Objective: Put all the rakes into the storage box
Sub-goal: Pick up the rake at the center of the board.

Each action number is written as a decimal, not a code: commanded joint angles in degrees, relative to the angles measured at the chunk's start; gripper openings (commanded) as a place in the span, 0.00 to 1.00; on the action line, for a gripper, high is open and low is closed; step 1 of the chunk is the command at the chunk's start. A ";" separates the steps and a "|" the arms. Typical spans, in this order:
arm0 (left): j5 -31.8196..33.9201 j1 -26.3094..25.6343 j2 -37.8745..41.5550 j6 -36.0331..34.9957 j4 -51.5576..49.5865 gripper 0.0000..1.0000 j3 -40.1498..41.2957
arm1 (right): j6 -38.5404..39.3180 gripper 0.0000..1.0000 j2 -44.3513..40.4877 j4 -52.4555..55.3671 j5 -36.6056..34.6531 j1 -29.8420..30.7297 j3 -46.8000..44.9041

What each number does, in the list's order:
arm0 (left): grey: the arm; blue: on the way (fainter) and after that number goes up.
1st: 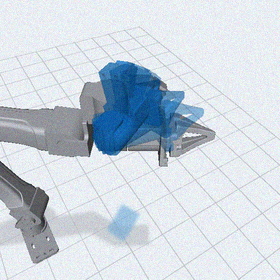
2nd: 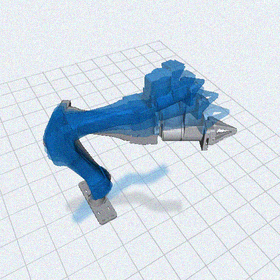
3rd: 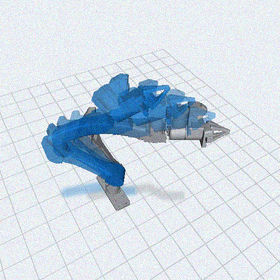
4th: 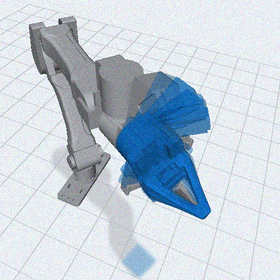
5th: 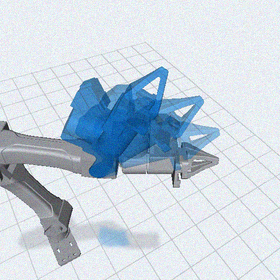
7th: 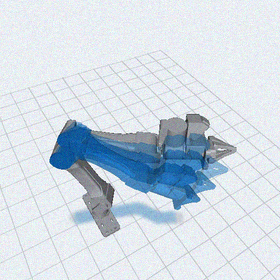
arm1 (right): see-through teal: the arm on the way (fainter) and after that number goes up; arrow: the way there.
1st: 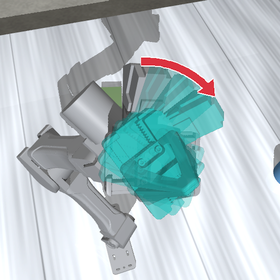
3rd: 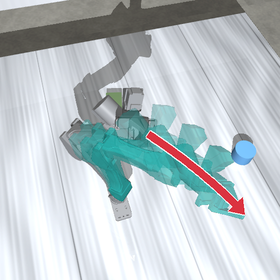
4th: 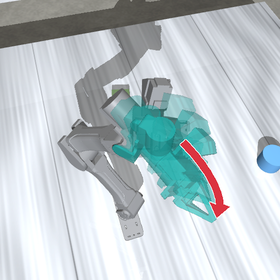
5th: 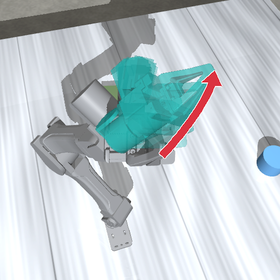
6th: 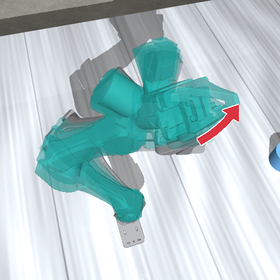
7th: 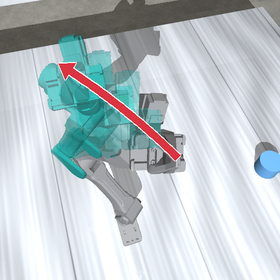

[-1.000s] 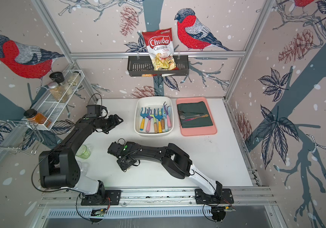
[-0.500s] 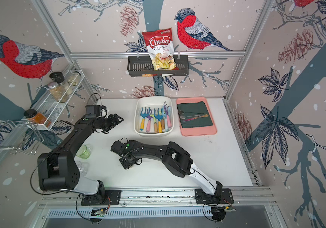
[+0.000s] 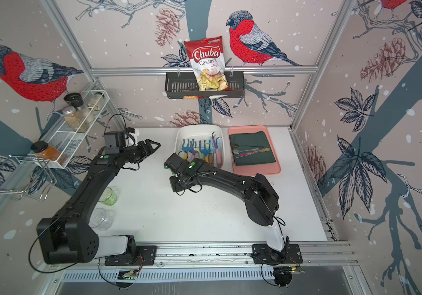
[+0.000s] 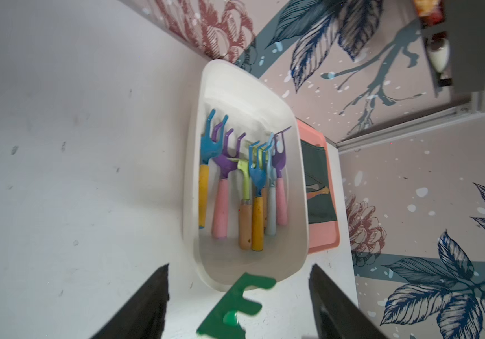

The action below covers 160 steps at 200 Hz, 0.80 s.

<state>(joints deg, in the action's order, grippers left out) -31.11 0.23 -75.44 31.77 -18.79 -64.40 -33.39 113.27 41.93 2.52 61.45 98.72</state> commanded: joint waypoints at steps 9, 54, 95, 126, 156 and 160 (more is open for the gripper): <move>-2.49 -2.97 1.00 4.94 9.15 0.74 1.81 | -3.34 0.09 -3.10 -4.08 0.91 -2.55 -1.76; -5.58 -8.72 -0.82 7.58 14.54 0.62 3.70 | -4.53 0.09 -6.34 -6.78 4.50 -6.59 -3.57; -5.55 -12.38 -1.88 9.11 17.90 0.54 5.26 | -4.77 0.09 -7.15 -7.97 7.03 -8.51 -3.56; -5.48 -14.28 -3.85 9.36 18.89 0.47 5.37 | -4.43 0.09 -7.51 -8.26 8.20 -8.48 -2.94; -5.20 -14.66 -5.19 9.89 19.93 0.43 5.43 | -4.41 0.09 -8.71 -8.45 8.02 -8.55 -2.98; -5.11 -14.71 -5.29 9.89 19.93 0.42 5.41 | -4.41 0.09 -8.87 -8.41 7.87 -8.58 -2.99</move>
<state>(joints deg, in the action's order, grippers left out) -35.99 -14.31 -80.20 41.58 -2.48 -58.94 -37.65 105.69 35.55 10.00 52.97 95.33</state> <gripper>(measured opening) 0.427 0.238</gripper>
